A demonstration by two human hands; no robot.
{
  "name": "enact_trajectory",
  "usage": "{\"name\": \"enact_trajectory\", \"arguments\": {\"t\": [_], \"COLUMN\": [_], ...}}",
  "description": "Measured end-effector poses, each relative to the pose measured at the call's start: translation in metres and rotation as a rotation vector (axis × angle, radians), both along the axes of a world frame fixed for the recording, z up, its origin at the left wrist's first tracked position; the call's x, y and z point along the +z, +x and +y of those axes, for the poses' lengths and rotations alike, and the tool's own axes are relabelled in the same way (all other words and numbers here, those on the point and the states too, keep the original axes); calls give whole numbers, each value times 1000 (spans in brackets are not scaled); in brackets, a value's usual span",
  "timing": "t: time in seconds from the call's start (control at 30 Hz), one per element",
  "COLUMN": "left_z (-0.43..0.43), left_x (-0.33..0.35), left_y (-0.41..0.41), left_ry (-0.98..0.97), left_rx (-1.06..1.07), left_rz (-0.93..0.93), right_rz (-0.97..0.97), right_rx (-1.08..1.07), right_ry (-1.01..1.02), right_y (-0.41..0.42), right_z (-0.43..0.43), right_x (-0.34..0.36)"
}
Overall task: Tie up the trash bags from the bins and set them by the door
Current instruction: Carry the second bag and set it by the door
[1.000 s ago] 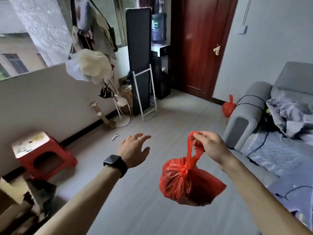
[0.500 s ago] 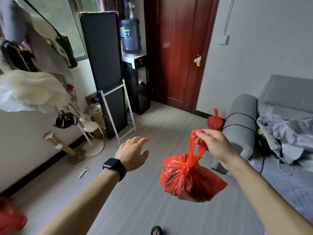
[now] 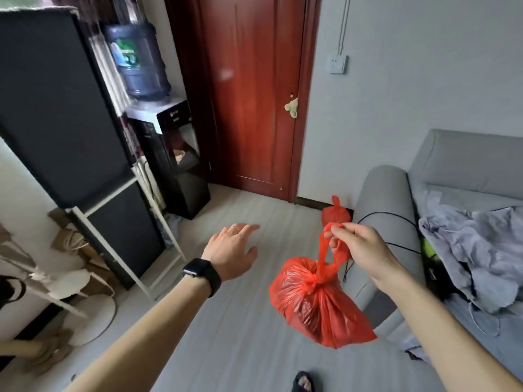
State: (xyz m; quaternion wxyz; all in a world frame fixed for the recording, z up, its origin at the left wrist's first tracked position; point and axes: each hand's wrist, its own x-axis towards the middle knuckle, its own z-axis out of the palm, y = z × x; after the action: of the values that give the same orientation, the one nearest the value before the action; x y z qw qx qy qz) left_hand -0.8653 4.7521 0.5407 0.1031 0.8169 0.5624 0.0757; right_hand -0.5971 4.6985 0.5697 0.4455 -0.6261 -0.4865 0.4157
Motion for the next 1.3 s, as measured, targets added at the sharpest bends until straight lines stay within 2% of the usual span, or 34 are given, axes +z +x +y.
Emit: {"name": "enact_trajectory", "arguments": {"t": [0.27,0.57,0.83,0.97,1.1,1.2,1.3], "left_z": [204,403,604,682,756,815,869], "left_x": [-19,-45,-83,-91,-110,-126,-143], "left_y": [60,107,155,187,224,251,274], "left_ry": [-65,-121,-214,-280,-315,-266,-243], "left_rx": [41,67,3,-42,-57,-34,55], "left_rz": [34,-5,-15,8,-1,-34,-69], "right_rz": [16,-61,-120,-107,-112,-162,-192], "right_rx": [15,9,-49,-120,-137,-102,-29], "right_ry": [-55,-181,-292,-345,-425,-503,-573], "right_y": [58,111,147,165,185,204,223], "right_z": [208,408,589,651,715,774,832], "right_x": [-25,-64,-96,-107,-136,-170,-209]}}
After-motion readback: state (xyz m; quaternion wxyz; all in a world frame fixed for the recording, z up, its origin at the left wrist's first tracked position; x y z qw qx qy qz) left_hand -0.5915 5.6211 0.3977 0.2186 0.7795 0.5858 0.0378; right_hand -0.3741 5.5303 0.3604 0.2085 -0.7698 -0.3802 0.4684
